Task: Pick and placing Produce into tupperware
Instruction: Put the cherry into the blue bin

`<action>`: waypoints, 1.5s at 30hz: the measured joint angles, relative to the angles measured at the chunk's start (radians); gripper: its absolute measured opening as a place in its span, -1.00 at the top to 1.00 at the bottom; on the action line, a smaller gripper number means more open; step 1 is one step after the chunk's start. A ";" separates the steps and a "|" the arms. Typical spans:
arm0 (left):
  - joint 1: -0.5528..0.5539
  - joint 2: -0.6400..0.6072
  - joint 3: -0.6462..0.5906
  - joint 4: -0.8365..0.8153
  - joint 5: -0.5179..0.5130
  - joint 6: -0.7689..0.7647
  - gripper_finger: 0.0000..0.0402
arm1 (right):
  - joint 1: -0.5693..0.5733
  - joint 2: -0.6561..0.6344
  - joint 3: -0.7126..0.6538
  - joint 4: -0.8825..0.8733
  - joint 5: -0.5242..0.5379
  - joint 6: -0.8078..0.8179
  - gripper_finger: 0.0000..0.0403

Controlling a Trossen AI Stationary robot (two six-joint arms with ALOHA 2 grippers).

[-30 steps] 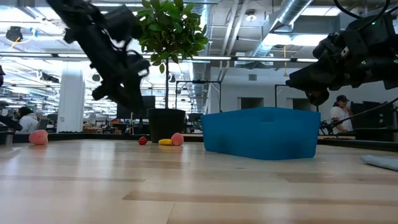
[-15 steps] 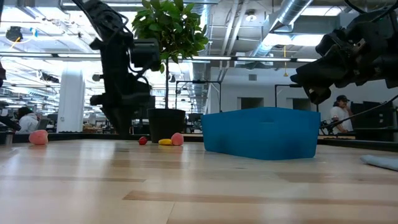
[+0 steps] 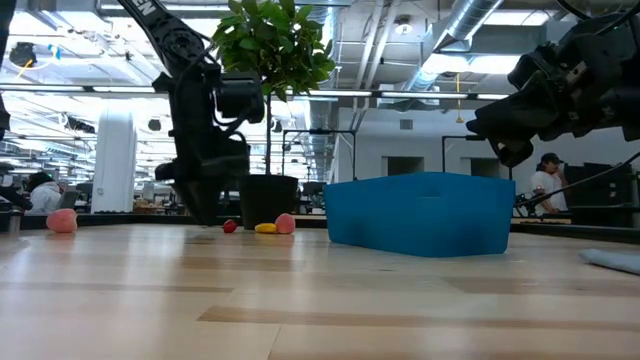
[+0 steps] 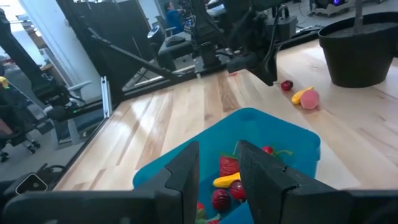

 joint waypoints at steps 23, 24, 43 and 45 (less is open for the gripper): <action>-0.034 0.041 0.002 0.061 0.045 0.088 1.00 | 0.000 0.000 0.000 -0.001 0.000 0.012 0.35; -0.053 0.041 0.005 0.062 0.047 0.098 1.00 | 0.000 0.000 0.000 0.000 0.000 0.014 0.35; -0.320 -0.210 -0.154 0.981 0.196 0.224 1.00 | -0.102 -0.168 0.000 0.091 -0.086 -0.035 0.35; -0.320 -0.278 -0.211 1.013 0.202 0.228 1.00 | -0.127 -0.209 0.000 0.038 -0.086 -0.034 0.35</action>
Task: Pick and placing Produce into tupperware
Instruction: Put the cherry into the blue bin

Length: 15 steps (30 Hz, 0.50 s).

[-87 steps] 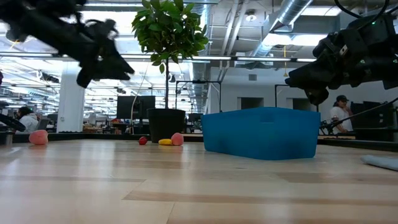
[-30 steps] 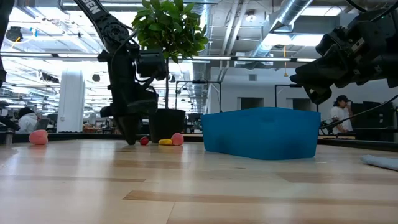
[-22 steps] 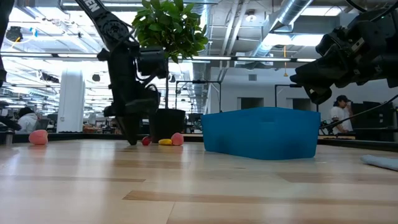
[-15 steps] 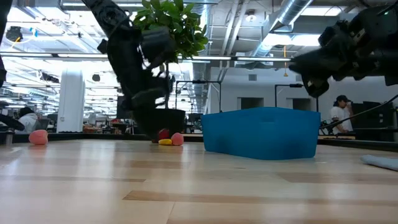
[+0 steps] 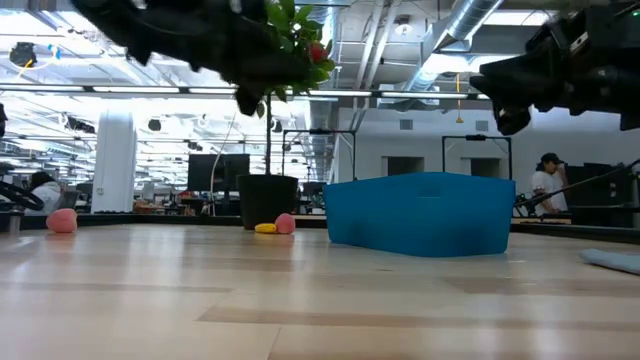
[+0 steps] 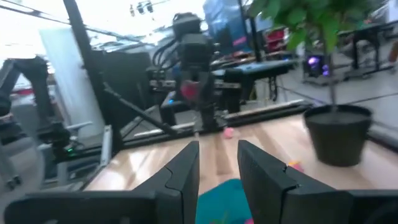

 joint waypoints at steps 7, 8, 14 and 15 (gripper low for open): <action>-0.016 -0.229 -0.190 0.189 0.084 0.003 1.00 | -0.087 -0.144 0.000 -0.110 0.012 -0.080 0.35; -0.025 -0.265 -0.224 0.227 0.089 0.002 1.00 | -0.107 -0.164 0.000 -0.138 0.013 -0.079 0.35; -0.045 -0.425 -0.370 0.368 0.083 -0.002 1.00 | -0.183 -0.251 0.000 -0.278 -0.073 -0.026 0.35; -0.043 -0.441 -0.380 0.366 0.080 -0.001 1.00 | -0.187 -0.260 0.000 -0.294 -0.098 -0.026 0.35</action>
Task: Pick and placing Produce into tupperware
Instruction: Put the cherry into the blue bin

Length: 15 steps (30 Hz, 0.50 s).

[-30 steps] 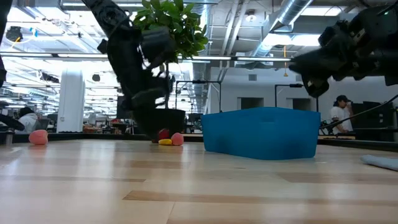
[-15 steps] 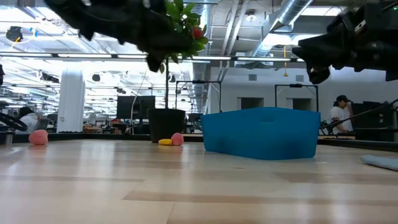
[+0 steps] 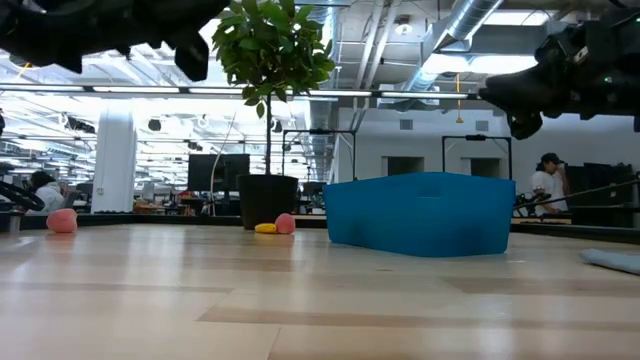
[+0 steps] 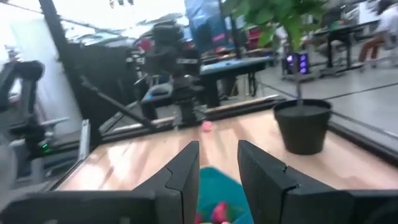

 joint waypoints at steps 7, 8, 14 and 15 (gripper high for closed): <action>-0.006 -0.052 -0.101 0.014 -0.098 0.027 1.00 | -0.077 -0.060 0.000 -0.182 0.098 -0.079 0.35; -0.007 -0.054 -0.116 0.017 -0.113 0.029 1.00 | -0.089 -0.067 0.000 -0.200 0.110 -0.082 0.35; -0.007 -0.054 -0.196 0.164 -0.152 0.022 1.00 | -0.108 -0.094 0.000 -0.187 0.083 -0.067 0.35; -0.007 -0.054 -0.211 0.183 -0.169 0.024 1.00 | -0.102 -0.099 0.000 -0.187 0.083 -0.064 0.35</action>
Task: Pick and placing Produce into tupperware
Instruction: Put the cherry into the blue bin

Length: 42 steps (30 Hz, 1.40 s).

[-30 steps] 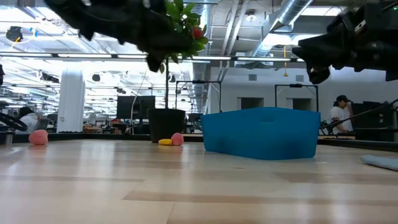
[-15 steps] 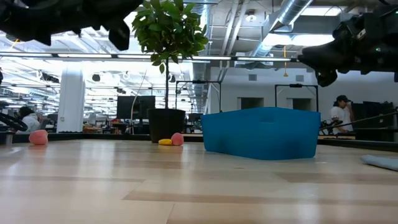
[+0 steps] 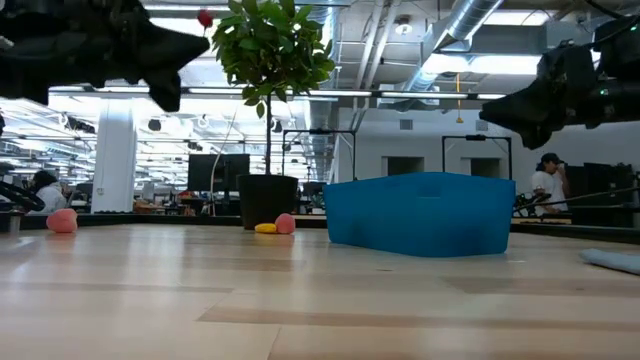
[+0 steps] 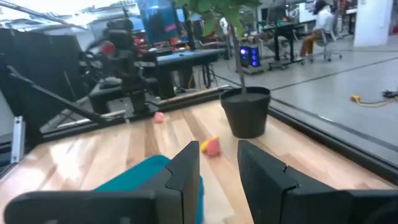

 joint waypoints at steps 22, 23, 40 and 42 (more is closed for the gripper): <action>0.019 0.003 -0.001 -0.314 -0.027 -0.018 1.00 | 0.183 0.008 -0.004 -0.113 0.096 0.090 0.35; 0.021 0.008 0.022 -0.369 -0.026 -0.018 1.00 | 0.183 0.008 -0.004 -0.112 0.095 0.090 0.35; -0.071 0.030 0.212 -0.562 -0.553 0.517 1.00 | 0.182 0.012 -0.004 -0.112 0.095 0.090 0.35; -0.090 0.037 0.239 -0.557 -0.612 0.610 1.00 | 0.182 0.012 -0.004 -0.112 0.095 0.090 0.35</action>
